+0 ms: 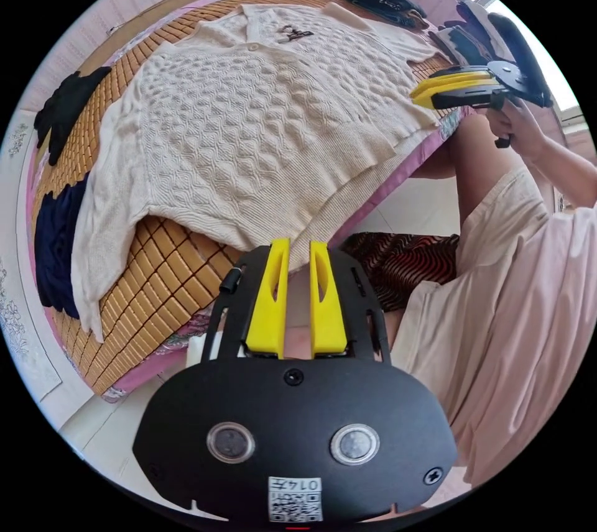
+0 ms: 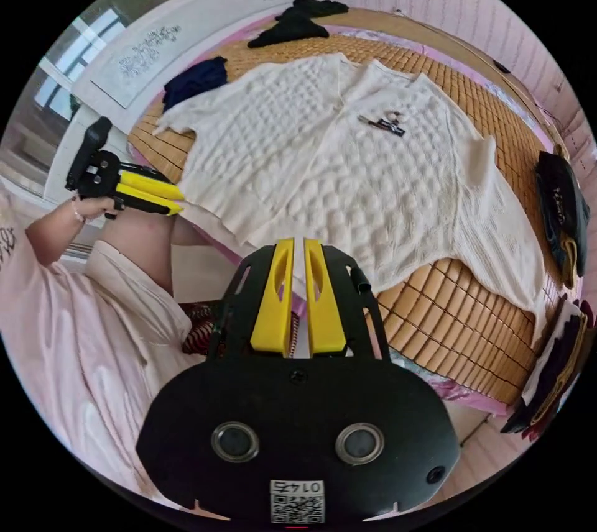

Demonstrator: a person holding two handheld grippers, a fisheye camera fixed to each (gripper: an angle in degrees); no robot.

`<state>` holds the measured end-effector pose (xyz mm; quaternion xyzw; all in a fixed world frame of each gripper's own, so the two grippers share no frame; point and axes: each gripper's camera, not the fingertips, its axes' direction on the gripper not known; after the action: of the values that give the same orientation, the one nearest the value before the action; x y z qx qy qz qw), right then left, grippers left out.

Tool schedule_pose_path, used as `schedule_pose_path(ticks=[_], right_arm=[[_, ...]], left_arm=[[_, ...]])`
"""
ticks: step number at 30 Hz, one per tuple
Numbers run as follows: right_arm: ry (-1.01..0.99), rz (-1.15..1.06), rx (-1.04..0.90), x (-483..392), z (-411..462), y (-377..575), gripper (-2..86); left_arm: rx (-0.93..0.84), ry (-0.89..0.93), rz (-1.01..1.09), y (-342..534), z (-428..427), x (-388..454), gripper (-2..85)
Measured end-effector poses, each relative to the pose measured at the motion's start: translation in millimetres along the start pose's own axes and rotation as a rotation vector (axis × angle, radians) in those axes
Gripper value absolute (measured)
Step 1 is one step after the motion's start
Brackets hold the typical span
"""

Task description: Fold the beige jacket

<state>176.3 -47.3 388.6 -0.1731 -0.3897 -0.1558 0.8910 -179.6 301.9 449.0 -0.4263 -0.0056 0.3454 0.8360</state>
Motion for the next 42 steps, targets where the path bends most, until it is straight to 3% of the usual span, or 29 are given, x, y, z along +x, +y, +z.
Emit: schedule_pose_path(ticks=[4,9,13,16,21,24,26,28,32,37,42], right_arm=[[-0.090,-0.121,-0.044,-37.5,25.7,-18.4,5.5],[0.125,-0.281,-0.165,-77.0,60.3,-25.0,-0.4],[0.166,-0.345,-0.162,-83.2,65.1,-16.5,-0.9],[0.180,-0.395,-0.221,-89.6,63.9,-18.5,-0.9],[0.154,-0.531,-0.280,-109.5,47.7,-32.7,-0.4],[0.155,-0.666,-0.156,-141.6,29.8,-59.2,1.5],[0.186,-0.750,-0.039,-169.7,26.7,-89.3,4.2],[0.198,-0.814,-0.007,-191.2,34.5,-114.5,6.1],[0.170,-0.902,-0.014,-231.7,67.7,-167.9,7.0],[0.186,-0.931,-0.096,-256.8,108.3,-202.7,8.8],[0.295,-0.765,-0.226,-239.8,147.1,-221.5,8.4]], left_arm=[[0.009,-0.030,0.002,-6.1,-1.5,-9.2,4.4],[-0.070,-0.124,0.068,-15.2,13.9,-7.1,2.0],[-0.105,-0.083,0.127,-8.4,13.3,-17.5,1.1],[-0.026,-0.072,0.109,9.3,-16.0,-39.6,1.6],[0.176,-0.062,-0.256,61.8,-63.7,-133.9,3.5],[0.309,-0.104,-0.549,107.3,-77.7,-205.9,4.7],[0.332,-0.243,-0.760,138.2,-85.0,-253.1,5.0],[0.394,-0.295,-0.856,160.3,-88.6,-279.8,5.1],[0.455,-0.228,-1.089,205.1,-70.9,-342.2,7.1],[0.425,-0.038,-1.228,222.2,-27.8,-391.4,10.0],[0.376,-0.075,-1.243,221.9,-19.1,-399.5,6.2]])
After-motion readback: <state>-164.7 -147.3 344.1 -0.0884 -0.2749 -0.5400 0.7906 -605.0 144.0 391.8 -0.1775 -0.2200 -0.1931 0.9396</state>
